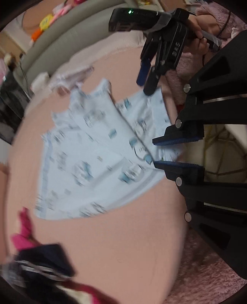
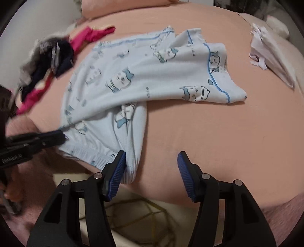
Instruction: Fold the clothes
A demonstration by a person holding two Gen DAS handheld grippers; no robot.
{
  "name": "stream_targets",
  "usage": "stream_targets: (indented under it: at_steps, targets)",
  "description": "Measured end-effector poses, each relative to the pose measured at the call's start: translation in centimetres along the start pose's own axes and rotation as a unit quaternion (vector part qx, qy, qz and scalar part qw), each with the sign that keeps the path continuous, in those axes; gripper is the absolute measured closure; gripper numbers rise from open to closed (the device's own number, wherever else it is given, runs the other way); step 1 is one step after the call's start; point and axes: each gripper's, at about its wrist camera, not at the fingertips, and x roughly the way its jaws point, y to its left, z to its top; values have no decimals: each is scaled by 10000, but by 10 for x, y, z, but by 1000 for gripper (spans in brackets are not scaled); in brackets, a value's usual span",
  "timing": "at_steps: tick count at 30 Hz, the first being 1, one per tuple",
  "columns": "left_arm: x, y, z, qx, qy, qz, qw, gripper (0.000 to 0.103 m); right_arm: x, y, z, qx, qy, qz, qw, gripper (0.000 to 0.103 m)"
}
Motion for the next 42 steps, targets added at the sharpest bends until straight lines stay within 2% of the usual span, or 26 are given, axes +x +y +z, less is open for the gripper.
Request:
stream_targets:
  at_steps: [2, 4, 6, 7, 10, 13, 17, 18, 20, 23, 24, 25, 26, 27, 29, 32, 36, 42]
  targets:
    - [5, -11, 2, 258, -10, -56, 9997, 84, -8, 9, 5, -104, -308, 37, 9995, 52]
    - [19, -15, 4, 432, 204, 146, 9988, 84, -10, 18, 11, -191, -479, 140, 9986, 52]
    - [32, -12, 3, 396, 405, 346, 9978, 82, 1, 23, 12, -269, -276, 147, 9991, 53]
    - [30, -7, 3, 286, 410, 309, 9983, 82, 11, 24, 11, -324, -110, 10, 9994, 55]
    - [20, 11, -3, -68, 432, 356, 9984, 82, 20, 13, 0, -220, 23, -22, 9998, 55]
    - [14, 16, -6, -185, 434, 226, 9986, 82, 13, -7, -5, 167, 101, 281, 9994, 53]
    - [5, -4, 1, 236, 99, 172, 9995, 82, 0, -15, -4, 432, -123, 523, 9976, 53]
    - [5, -11, 3, 380, 25, 138, 9992, 82, 1, -13, -3, 397, -98, 452, 9981, 53]
    - [10, -20, 8, 565, 63, 270, 9980, 80, 7, -8, -1, 279, -9, 245, 9993, 53]
    - [13, -15, 10, 533, 314, 544, 9966, 80, 16, 0, 2, 101, 126, -65, 9998, 55]
    - [8, -17, 11, 586, 250, 466, 9969, 80, 11, -12, 0, 378, 36, 208, 9991, 56]
    - [4, -22, 12, 717, 193, 420, 9964, 80, 3, -27, 0, 630, -73, 237, 9977, 56]
    - [1, -29, 14, 879, 153, 381, 9953, 75, -6, -41, 0, 856, -178, 184, 9960, 56]
    - [1, -38, 18, 1090, 148, 354, 9933, 65, -14, -56, -1, 1081, -283, 131, 9937, 56]
    - [10, -58, 29, 1415, 132, 269, 9895, 60, -29, -81, 0, 1307, -539, -257, 9896, 55]
    - [37, -97, 51, 1810, 179, 220, 9831, 59, -43, -113, 4, 1649, -827, -653, 9807, 55]
    - [75, -146, 73, 2321, 189, 251, 9722, 59, -43, -151, -3, 2298, -846, -452, 9685, 55]
    - [141, -191, 85, 2873, 466, 527, 9553, 59, -32, -167, -9, 2666, -679, -490, 9602, 55]
